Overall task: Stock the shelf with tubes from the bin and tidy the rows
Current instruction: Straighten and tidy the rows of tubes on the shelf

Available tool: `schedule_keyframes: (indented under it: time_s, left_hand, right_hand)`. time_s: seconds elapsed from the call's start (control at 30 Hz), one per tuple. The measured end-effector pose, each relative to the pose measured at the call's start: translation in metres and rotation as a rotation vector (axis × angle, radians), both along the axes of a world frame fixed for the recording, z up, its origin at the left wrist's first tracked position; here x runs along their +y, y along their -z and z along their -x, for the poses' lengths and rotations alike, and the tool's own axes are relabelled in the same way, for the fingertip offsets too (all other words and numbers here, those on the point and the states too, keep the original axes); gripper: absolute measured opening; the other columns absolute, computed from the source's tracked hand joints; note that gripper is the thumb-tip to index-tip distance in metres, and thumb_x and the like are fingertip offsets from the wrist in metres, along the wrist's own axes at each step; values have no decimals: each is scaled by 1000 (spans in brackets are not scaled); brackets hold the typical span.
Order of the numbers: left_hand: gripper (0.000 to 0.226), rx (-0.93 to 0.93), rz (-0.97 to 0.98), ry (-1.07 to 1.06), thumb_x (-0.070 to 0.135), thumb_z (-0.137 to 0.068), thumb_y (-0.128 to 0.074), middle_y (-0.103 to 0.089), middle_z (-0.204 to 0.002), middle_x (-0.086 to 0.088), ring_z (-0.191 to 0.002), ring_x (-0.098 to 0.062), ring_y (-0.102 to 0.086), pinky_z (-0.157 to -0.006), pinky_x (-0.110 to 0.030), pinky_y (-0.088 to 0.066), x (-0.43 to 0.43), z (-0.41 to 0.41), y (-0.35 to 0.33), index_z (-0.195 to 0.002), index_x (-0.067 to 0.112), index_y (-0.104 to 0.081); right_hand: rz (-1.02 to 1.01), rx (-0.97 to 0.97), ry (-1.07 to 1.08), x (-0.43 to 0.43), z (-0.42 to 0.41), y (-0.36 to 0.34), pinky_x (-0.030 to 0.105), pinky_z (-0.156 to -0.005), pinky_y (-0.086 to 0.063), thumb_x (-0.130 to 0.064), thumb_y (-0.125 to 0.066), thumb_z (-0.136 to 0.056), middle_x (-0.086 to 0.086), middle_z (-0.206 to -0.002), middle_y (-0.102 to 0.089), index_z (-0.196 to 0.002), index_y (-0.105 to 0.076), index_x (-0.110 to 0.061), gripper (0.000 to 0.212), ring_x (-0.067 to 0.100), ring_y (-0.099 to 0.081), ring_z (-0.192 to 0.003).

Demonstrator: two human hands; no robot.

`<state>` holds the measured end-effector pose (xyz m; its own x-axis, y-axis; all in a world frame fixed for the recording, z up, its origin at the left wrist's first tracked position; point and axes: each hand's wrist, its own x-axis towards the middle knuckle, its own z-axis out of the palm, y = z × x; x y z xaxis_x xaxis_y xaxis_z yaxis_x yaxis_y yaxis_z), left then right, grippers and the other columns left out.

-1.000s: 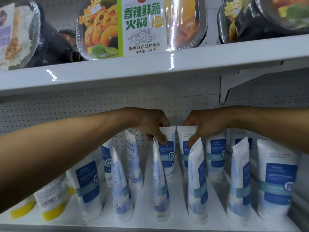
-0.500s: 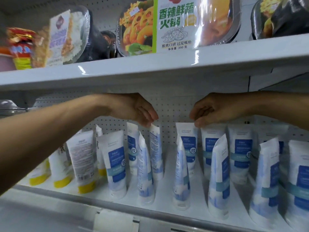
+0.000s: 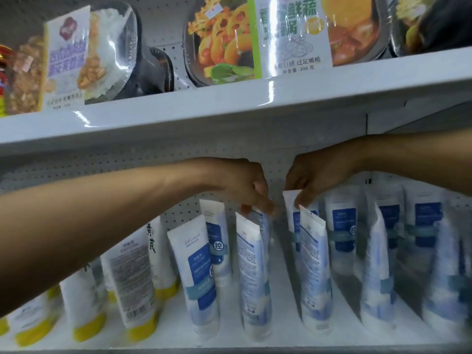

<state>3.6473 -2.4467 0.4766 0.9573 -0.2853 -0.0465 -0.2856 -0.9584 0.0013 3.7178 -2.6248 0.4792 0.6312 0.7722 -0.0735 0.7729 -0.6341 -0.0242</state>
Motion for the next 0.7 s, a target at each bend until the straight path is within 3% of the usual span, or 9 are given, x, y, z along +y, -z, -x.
schedule_keyframes:
  time_s: [0.13, 0.27, 0.33, 0.47, 0.57, 0.7]
  left_hand:
    - [23, -60, -27, 60, 36, -80, -75, -67, -92, 12, -83, -1, -61, -79, -24, -54, 8, -9, 6, -99, 25, -68]
    - [49, -104, 10, 30, 21, -80, -77, -64, -103, 5, -91, -14, -63, -77, -28, -55, 18, -17, 12, -118, 28, -47]
    - [50, -102, 33, 2, 24, -79, -78, -63, -104, 9, -96, -14, -63, -85, -30, -55, 20, -21, 12, -121, 29, -51]
    - [20, -61, 118, 32, 23, -81, -77, -71, -98, 7, -89, -12, -70, -83, -34, -59, 21, -31, 15, -99, 23, -69]
    - [27, -49, 224, 19, 19, -82, -76, -70, -95, 4, -88, -15, -70, -75, -31, -60, 19, -35, 17, -106, 10, -70]
    - [26, -16, 313, 36, 16, -82, -75, -71, -92, 3, -89, -16, -70, -72, -27, -59, 16, -37, 18, -106, 7, -70]
  right_hand:
    - [-11, 17, 32, 5, -2, 8, 27, -76, -53, -29, -72, -84, 5, -95, -72, -97, -72, -9, 23, 9, -61, -77]
    - [-35, 24, 13, 7, -6, 11, 29, -82, -55, -22, -72, -83, 0, -95, -73, -98, -73, -11, 19, 12, -66, -85]
    - [-45, 33, -3, 6, -8, 11, 32, -86, -56, -21, -72, -83, 0, -97, -73, -99, -73, -11, 19, 14, -68, -90]
    - [-68, 48, -16, 6, -12, 13, 35, -87, -56, -23, -73, -83, -1, -95, -74, -98, -74, -11, 19, 14, -69, -89]
    - [-83, 54, -23, 6, -14, 15, 35, -87, -56, -24, -73, -83, -2, -94, -74, -98, -74, -11, 20, 15, -69, -89]
    - [-112, 89, -37, 4, -17, 16, 35, -86, -57, -25, -74, -82, -4, -91, -74, -93, -74, -16, 14, 14, -69, -87]
